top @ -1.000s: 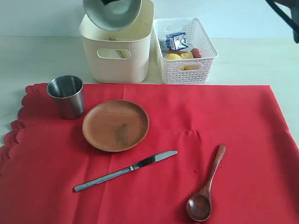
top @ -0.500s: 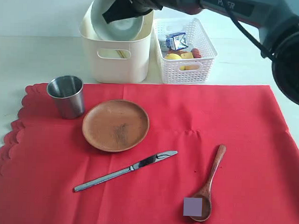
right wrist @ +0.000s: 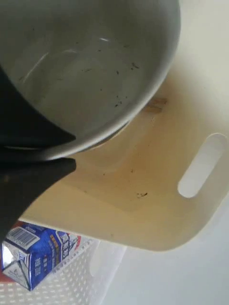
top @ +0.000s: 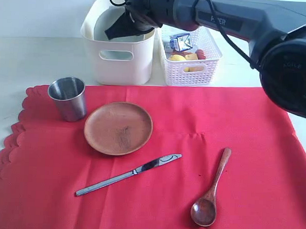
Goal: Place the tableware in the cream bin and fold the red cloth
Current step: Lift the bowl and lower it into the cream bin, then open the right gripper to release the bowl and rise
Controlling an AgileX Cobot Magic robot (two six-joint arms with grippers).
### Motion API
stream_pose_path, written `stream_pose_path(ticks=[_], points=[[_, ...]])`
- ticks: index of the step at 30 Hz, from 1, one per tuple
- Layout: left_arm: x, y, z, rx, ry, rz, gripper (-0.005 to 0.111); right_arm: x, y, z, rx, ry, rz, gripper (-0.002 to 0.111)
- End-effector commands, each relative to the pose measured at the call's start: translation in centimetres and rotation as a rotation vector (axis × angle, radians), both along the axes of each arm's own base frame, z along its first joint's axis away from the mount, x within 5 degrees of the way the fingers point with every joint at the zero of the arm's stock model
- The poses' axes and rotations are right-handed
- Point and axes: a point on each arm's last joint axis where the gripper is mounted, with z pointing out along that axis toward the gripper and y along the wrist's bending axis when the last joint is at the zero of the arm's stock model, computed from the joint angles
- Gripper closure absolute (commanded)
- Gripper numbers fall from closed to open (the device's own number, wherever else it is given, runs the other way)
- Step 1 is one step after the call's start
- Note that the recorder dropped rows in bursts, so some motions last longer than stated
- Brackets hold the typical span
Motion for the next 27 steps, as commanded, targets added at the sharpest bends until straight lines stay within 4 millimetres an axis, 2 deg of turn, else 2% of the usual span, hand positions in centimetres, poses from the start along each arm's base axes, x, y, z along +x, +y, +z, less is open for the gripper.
stream_pose_path(ticks=[1, 4, 13, 18, 22, 27], points=[[0.0, 0.0, 0.0, -0.007, -0.007, 0.0, 0.107, 0.2, 0.1, -0.2, 0.02, -0.002, 0.002, 0.108], [0.0, 0.0, 0.0, -0.007, -0.007, 0.0, 0.107, 0.2, 0.1, -0.4, 0.016, 0.002, 0.001, 0.103], [0.0, 0.0, 0.0, -0.007, -0.007, 0.0, 0.107, 0.2, -0.1, -0.5, -0.006, 0.004, -0.006, 0.069], [0.0, 0.0, 0.0, -0.007, -0.007, 0.0, 0.107, 0.4, -0.5, 1.0, -0.027, 0.004, -0.062, 0.063], [0.0, 0.0, 0.0, -0.007, -0.007, 0.0, 0.107, -0.1, -0.9, 4.2, -0.012, 0.007, -0.081, 0.063], [0.0, 0.0, 0.0, -0.007, -0.007, 0.0, 0.107, -2.0, -1.1, 9.1, 0.083, 0.035, -0.001, 0.063]])
